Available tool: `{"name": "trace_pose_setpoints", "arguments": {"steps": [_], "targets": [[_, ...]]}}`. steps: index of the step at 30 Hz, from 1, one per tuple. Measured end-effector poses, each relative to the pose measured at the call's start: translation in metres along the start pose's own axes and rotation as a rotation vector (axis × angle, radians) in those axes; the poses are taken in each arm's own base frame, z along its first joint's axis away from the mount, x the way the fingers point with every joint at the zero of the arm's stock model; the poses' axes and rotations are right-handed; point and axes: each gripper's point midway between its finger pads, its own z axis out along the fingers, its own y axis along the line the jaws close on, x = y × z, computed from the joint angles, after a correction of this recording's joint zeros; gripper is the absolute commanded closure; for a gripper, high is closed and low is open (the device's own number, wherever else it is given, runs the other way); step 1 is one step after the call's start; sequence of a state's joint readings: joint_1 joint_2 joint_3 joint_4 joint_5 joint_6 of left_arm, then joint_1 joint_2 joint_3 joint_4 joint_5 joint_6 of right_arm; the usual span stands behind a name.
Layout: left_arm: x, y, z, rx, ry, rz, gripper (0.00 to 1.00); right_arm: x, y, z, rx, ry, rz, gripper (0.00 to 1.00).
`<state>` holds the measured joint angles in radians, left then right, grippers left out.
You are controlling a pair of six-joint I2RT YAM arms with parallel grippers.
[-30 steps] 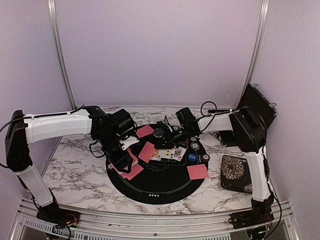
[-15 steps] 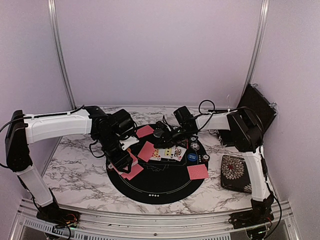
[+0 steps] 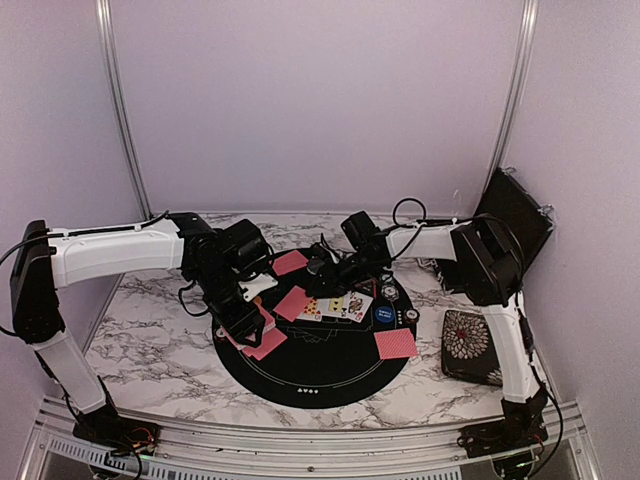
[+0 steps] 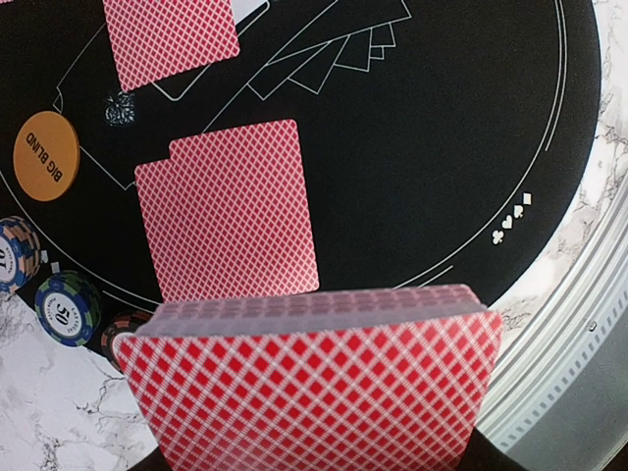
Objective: Distribute texas hold em gaming equipment
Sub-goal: Place the poker card in the community card area.
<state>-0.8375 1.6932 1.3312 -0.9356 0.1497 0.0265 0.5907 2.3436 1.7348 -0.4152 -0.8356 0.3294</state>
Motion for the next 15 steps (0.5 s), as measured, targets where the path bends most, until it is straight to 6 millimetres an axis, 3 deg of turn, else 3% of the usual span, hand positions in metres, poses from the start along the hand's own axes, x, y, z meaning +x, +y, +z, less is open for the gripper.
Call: {"name": "trace_pose_setpoints", "arguments": {"steps": [15], "targets": [[0.0, 0.0, 0.0, 0.001, 0.0, 0.0, 0.45, -0.012, 0.013, 0.012, 0.163, -0.024, -0.069, 0.69]]}}
